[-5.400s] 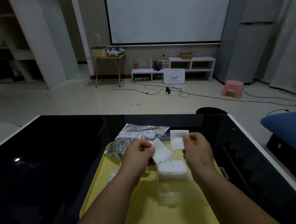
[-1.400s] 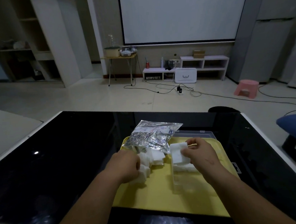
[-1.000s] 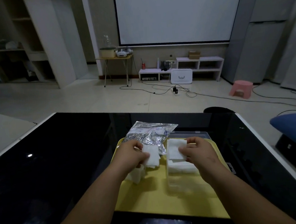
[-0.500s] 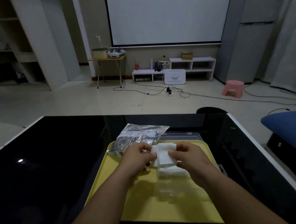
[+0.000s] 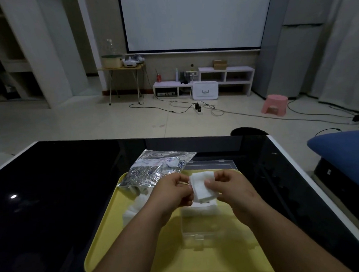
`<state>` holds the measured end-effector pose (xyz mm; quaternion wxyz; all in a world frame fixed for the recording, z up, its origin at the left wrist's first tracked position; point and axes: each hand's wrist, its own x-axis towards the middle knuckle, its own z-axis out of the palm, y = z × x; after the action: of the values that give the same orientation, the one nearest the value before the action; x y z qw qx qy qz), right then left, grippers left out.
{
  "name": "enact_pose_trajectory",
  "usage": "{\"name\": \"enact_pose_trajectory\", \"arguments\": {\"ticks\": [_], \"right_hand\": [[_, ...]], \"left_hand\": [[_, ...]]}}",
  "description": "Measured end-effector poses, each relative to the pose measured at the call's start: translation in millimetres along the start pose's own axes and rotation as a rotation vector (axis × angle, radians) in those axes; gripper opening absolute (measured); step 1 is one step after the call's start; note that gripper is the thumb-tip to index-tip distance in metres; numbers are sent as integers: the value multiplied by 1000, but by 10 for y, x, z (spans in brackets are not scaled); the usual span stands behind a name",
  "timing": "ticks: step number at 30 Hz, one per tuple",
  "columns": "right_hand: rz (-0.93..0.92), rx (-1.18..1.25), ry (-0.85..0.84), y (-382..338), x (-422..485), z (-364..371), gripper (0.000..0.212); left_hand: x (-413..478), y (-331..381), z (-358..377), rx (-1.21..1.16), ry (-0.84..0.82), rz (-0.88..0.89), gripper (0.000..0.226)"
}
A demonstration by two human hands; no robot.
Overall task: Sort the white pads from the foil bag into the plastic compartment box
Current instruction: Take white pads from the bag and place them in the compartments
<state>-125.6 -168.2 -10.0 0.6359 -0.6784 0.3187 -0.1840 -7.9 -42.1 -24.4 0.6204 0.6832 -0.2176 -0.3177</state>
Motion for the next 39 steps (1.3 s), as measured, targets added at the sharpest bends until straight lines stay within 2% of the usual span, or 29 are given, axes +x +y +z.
{"name": "enact_pose_trajectory", "arguments": {"ticks": [4, 8, 13, 17, 20, 23, 29, 33, 39], "right_hand": [[5, -46, 10, -27, -9, -74, 14], [-37, -23, 115, -60, 1, -172, 16], [-132, -135, 169, -52, 38, -248, 14], [-150, -265, 181, 22, 77, -293, 6], [-120, -351, 181, 83, 127, -343, 21], [-128, -466, 172, 128, 161, -379, 20], [-91, -648, 144, 212, 194, -406, 21], [-39, -795, 125, 284, 196, -416, 26], [-7, -991, 59, 338, 202, -320, 22]], "left_hand": [[17, 4, 92, -30, -8, -6, 13], [37, 78, 237, -94, 30, 21, 13], [54, 99, 429, 143, 63, 156, 18], [111, 32, 531, 250, 131, 185, 20], [158, -7, 599, 342, 172, 196, 22], [202, -66, 668, 436, 198, 218, 23], [288, -212, 785, 556, 158, 213, 21], [305, -283, 844, 667, 107, 194, 10], [291, -333, 845, 894, 93, 225, 20]]}}
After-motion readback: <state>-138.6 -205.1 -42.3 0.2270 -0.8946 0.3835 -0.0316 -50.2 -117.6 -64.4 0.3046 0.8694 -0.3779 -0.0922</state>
